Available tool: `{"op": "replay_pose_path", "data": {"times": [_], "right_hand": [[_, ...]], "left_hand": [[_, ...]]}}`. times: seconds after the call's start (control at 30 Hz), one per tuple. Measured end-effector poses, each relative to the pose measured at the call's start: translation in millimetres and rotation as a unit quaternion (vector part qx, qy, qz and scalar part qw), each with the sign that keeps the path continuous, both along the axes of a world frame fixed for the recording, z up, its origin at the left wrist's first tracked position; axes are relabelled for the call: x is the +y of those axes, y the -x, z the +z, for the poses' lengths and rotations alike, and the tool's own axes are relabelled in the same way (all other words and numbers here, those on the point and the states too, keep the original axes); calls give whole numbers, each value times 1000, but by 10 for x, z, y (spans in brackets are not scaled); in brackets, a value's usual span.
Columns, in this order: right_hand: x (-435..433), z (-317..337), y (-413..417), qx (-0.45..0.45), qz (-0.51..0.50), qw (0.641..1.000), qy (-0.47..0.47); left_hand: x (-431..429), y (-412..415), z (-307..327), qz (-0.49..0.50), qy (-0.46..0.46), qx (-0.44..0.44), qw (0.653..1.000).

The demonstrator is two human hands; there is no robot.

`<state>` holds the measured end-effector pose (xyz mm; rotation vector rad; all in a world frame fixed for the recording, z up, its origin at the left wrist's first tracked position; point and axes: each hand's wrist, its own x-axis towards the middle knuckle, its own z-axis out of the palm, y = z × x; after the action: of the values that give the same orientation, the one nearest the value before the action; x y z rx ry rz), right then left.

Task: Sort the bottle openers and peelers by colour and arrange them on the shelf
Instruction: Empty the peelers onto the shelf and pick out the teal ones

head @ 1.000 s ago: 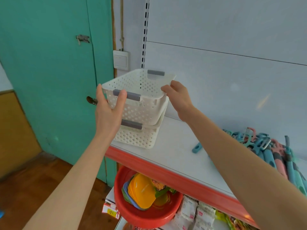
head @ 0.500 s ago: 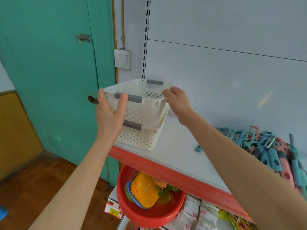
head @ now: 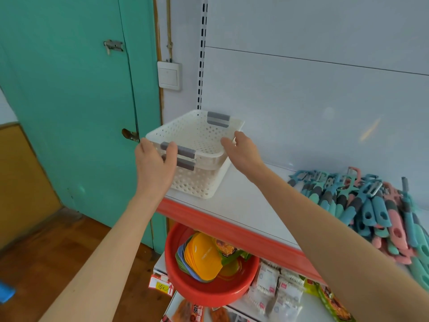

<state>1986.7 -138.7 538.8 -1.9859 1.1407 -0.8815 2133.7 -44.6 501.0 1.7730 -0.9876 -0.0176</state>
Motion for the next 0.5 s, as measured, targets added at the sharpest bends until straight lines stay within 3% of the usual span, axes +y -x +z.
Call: {"op": "replay_pose_path", "data": {"times": [0.17,0.23,0.37,0.5], "right_hand": [[10,40,158,22,-10,999,25],[61,59,309,49,-30,997,58],[203,11,800,79,-59,990,102],[399,-107,1430,110,-112,982,104]], "left_hand": [[213,230,-12,50,-54,-203,976],[276,388,-8,27,-27,-257,966],[270,821,-12,-102,67,-290,949],[164,1249,-50,-225,74,-269,933]]}}
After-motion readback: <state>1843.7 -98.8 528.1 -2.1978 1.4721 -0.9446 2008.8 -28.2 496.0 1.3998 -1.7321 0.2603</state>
